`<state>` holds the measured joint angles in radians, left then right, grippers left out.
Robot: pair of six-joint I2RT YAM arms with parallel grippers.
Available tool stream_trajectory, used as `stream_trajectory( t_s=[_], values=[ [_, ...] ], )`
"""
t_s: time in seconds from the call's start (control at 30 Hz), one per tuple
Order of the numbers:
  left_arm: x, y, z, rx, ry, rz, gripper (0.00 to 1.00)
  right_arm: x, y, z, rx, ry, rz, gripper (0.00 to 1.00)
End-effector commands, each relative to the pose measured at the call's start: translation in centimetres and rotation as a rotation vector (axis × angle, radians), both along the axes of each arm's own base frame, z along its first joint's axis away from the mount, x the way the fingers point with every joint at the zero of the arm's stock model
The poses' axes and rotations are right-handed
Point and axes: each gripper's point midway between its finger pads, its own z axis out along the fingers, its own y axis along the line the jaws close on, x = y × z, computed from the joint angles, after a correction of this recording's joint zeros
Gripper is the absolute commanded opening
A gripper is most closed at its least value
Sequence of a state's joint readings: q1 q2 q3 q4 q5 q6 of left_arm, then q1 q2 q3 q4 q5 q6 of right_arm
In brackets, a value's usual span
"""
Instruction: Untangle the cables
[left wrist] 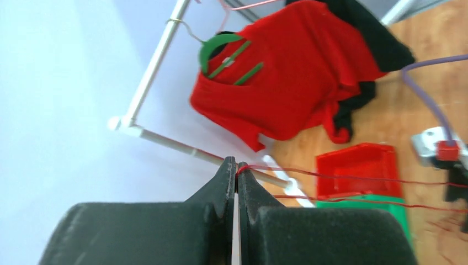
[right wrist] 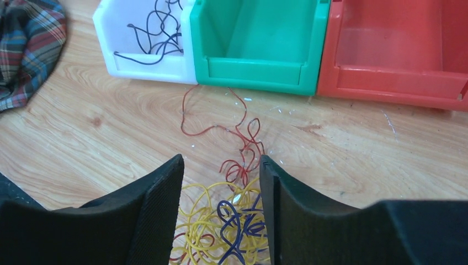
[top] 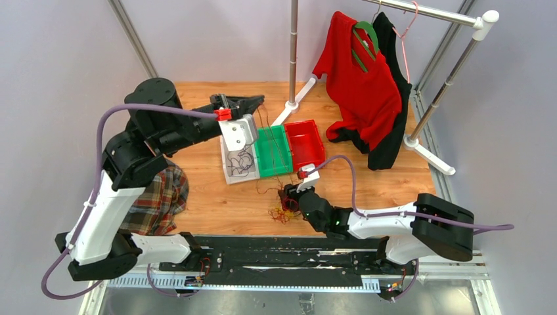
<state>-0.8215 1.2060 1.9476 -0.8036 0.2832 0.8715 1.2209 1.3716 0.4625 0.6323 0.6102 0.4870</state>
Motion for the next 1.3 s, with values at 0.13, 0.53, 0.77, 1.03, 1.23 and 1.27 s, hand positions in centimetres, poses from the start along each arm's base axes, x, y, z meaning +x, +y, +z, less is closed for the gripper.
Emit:
stream_trajectory(
  t_s=[0.13,0.53,0.77,1.03,1.23,1.27],
  values=[
    [-1.3,6.4,16.7,-0.502,-0.571,0.215,0.0,-0.7,-2.6,-3.1,-0.112,0.047,-0.007,0.62],
    [-3.6,9.3,22.2,-0.681,-0.781,0.266,0.0,-0.7,-2.6,-2.3,-0.12,0.029,0.011,0.63],
    [-4.9,9.1,23.7,-0.703,-0.83,0.213,0.0,-0.8,-2.7,-3.0,-0.149,0.045,0.015,0.64],
    [-5.5,8.8,24.2,-0.713,-0.83,0.17,0.0,-0.8,-2.4,-0.4,-0.127,0.009,0.038,0.65],
    [-5.4,7.4,22.5,-0.655,-0.824,0.119,0.0,-1.3,-1.1,8.5,-0.019,-0.118,0.147,0.67],
    [-5.4,7.3,22.4,-0.651,-0.827,0.116,0.0,-1.7,-0.7,10.2,0.01,-0.154,0.177,0.67]
  ],
)
